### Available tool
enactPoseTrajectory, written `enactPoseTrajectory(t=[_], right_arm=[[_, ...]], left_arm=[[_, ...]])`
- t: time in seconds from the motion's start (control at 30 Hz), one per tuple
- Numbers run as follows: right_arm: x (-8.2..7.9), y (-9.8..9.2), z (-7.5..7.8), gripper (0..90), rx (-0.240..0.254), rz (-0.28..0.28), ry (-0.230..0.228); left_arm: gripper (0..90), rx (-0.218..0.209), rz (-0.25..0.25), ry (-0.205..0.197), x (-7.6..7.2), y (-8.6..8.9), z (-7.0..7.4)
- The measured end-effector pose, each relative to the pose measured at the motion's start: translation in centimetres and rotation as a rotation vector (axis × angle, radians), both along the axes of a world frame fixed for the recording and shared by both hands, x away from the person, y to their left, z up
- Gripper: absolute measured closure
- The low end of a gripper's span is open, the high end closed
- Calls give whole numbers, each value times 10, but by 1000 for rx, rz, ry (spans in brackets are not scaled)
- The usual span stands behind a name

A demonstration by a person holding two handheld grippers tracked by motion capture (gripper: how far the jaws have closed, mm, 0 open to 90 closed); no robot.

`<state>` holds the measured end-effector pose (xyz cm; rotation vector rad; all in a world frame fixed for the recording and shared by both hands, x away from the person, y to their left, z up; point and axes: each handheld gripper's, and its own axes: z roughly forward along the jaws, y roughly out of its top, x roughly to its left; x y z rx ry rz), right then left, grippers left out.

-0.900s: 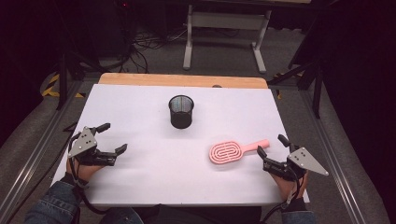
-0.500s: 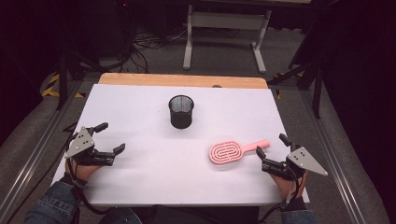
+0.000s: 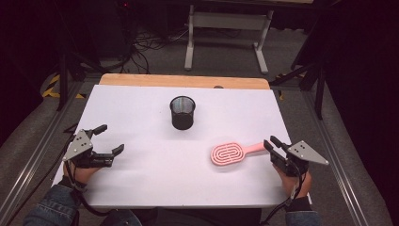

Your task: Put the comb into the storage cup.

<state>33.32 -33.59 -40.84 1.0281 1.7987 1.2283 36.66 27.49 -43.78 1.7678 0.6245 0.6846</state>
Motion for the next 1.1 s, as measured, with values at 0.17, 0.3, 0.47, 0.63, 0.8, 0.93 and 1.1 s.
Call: enactPoseTrajectory(t=[0.17,0.3,0.47,0.63,0.8,0.93,1.1], right_arm=[[34,-9,3,898,-32,-55,153],[60,-8,0,900,-83,-78,283],[79,-2,-11,900,-121,-85,381],[85,-6,-20,900,-117,-107,440],[90,-9,-26,900,-115,-117,492],[91,-8,-29,900,-123,-102,522],[90,-3,-32,900,-141,-85,547]], left_arm=[[109,14,-13,15,1,-1,-2],[152,16,-27,15,1,-1,-2],[131,9,-18,11,1,1,-2],[96,5,-1,11,1,2,-2],[50,-6,30,2,1,2,-2],[48,-1,26,8,1,1,-2],[48,1,24,7,1,1,-3]])
